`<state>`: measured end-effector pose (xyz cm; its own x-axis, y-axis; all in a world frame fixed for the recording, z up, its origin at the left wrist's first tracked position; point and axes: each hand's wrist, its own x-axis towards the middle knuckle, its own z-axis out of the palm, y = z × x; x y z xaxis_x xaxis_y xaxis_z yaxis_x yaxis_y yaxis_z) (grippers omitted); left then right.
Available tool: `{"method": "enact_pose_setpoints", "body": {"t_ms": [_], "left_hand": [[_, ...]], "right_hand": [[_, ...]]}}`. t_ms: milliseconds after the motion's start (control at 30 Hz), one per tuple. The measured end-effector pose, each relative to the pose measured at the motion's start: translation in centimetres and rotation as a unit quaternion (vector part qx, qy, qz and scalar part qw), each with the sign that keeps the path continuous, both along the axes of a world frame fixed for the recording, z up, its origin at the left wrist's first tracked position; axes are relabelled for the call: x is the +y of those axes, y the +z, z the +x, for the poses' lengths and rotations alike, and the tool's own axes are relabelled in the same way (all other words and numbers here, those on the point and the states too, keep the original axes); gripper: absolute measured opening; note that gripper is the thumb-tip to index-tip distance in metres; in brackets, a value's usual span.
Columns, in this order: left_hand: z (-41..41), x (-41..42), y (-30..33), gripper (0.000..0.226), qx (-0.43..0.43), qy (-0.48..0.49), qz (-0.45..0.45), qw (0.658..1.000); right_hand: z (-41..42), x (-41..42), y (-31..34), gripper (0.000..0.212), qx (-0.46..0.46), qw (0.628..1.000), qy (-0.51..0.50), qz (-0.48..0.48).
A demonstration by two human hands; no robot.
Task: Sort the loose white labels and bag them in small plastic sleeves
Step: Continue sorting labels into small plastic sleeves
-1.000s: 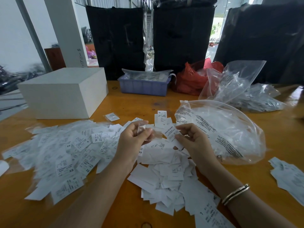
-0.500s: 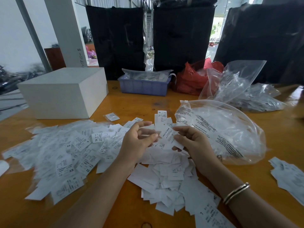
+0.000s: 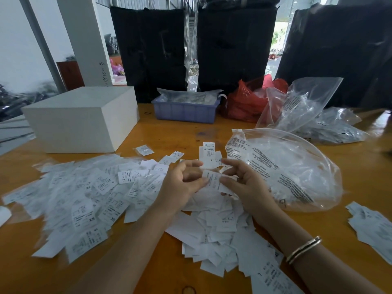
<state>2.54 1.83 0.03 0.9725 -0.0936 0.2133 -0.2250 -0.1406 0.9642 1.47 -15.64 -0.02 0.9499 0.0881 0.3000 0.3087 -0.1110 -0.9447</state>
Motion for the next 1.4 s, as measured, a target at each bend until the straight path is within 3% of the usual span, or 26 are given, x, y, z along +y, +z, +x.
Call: {"method": "enact_pose_setpoints", "body": {"t_ms": [100,333,467,633,700,833,1067,1400], "left_hand": [[0.2,0.33,0.3,0.027,-0.008,0.041,-0.035,0.999],[0.3,0.28,-0.15,0.007,0.014,0.036,-0.009,0.999],[0.38,0.35,-0.08,0.011,0.008,0.047,-0.017,0.999],[-0.24,-0.22,-0.3,0.019,-0.003,-0.007,0.024,1.0],[-0.25,-0.25,-0.22,0.02,-0.008,-0.001,0.025,1.0],[0.05,0.18,0.11,0.017,-0.011,0.053,-0.013,0.998],[0.09,-0.11,-0.19,0.021,-0.015,0.047,0.008,0.999],[-0.18,-0.05,-0.24,0.019,-0.023,0.048,0.025,0.998]], "right_hand": [[0.18,-0.38,0.05,0.037,0.023,0.998,-0.005,0.066],[-0.02,-0.46,0.31,0.028,-0.004,0.996,-0.052,0.068],[-0.26,-0.39,0.37,0.026,-0.005,0.997,-0.031,0.066],[-0.44,-0.08,0.25,0.022,-0.001,0.997,0.019,0.079],[-0.47,-0.12,0.24,0.022,0.0,0.996,-0.002,0.09],[0.05,-0.45,0.14,0.012,0.016,0.995,-0.1,0.019],[-0.03,0.04,0.05,0.01,0.026,0.994,-0.081,-0.069],[-0.17,0.08,0.17,0.018,0.025,0.992,-0.097,-0.074]]}}
